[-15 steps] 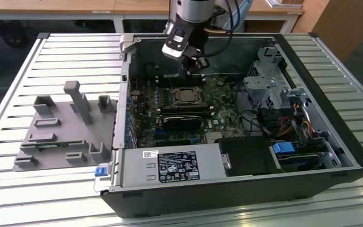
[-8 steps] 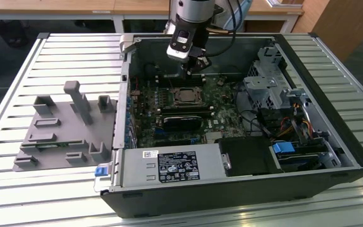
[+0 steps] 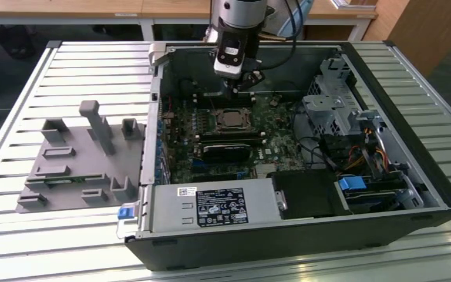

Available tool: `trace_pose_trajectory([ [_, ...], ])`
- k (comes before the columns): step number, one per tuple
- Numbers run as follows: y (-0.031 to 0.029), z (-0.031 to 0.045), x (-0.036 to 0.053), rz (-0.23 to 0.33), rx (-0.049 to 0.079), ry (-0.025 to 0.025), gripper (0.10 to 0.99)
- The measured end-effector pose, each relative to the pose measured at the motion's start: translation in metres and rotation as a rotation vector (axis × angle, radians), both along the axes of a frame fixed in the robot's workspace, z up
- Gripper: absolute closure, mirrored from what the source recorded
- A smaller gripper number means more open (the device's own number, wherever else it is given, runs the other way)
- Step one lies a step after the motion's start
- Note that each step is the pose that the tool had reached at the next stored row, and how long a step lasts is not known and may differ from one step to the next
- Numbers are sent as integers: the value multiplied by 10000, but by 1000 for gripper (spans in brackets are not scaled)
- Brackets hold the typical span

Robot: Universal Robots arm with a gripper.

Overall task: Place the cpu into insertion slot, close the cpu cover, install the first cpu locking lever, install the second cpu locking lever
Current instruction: 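Install the first cpu locking lever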

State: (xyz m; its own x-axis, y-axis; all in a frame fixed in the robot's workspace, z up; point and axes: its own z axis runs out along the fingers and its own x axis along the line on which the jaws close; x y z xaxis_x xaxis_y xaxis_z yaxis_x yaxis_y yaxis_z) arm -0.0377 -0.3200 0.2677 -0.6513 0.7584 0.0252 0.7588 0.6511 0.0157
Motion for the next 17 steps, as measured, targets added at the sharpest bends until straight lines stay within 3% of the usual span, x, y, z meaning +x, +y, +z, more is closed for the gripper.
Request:
trace_pose_trajectory([
  [11, 0, -2, 0, 1795, 0, -1, 980],
  [17, 0, -3, 0, 3070, 1, -1, 980],
])
